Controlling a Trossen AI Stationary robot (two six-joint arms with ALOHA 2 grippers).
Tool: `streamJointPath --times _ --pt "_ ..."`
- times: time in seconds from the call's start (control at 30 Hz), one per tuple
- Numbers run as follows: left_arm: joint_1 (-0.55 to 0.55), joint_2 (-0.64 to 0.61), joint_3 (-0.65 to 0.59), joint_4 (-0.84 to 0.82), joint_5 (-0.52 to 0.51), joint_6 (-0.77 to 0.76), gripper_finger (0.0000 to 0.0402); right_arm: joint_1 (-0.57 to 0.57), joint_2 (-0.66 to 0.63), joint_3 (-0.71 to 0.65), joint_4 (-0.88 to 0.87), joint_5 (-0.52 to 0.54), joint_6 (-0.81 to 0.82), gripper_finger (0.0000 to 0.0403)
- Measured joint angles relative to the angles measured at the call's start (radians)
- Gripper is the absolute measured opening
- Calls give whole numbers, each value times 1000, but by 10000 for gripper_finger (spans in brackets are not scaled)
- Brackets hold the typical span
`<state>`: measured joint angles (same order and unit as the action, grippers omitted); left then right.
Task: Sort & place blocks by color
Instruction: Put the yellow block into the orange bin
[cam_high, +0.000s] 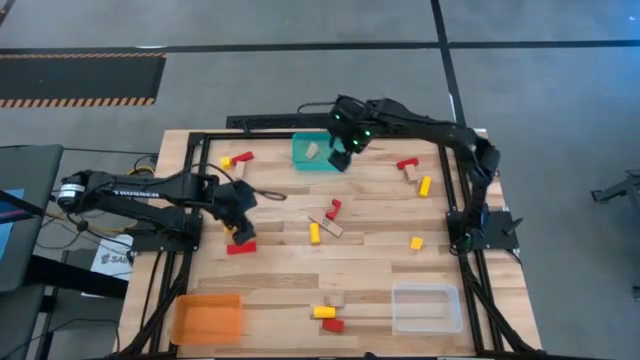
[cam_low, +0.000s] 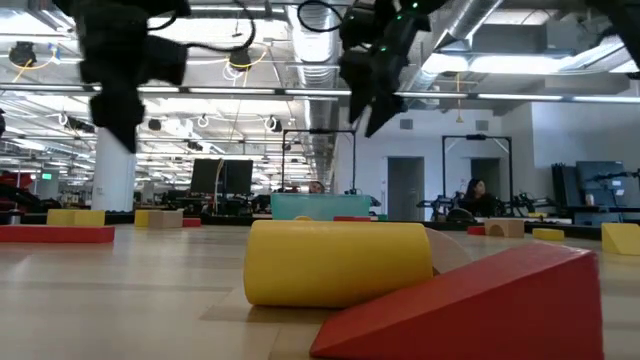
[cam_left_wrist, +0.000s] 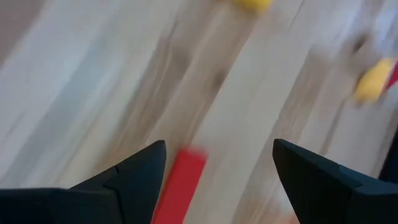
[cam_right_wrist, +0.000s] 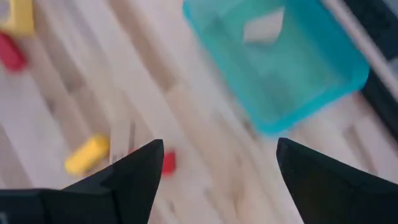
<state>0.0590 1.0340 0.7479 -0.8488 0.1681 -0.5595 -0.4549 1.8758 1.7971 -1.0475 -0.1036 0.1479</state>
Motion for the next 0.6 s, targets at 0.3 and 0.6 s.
streamJointPath --times 0.3,0.6 --pt "-51 0 3 -136 -115 392 283 73 -178 -246 -12 3 88 321" --pt "-38 0 0 -155 -306 873 283 160 -326 -431 58 30 229 320"
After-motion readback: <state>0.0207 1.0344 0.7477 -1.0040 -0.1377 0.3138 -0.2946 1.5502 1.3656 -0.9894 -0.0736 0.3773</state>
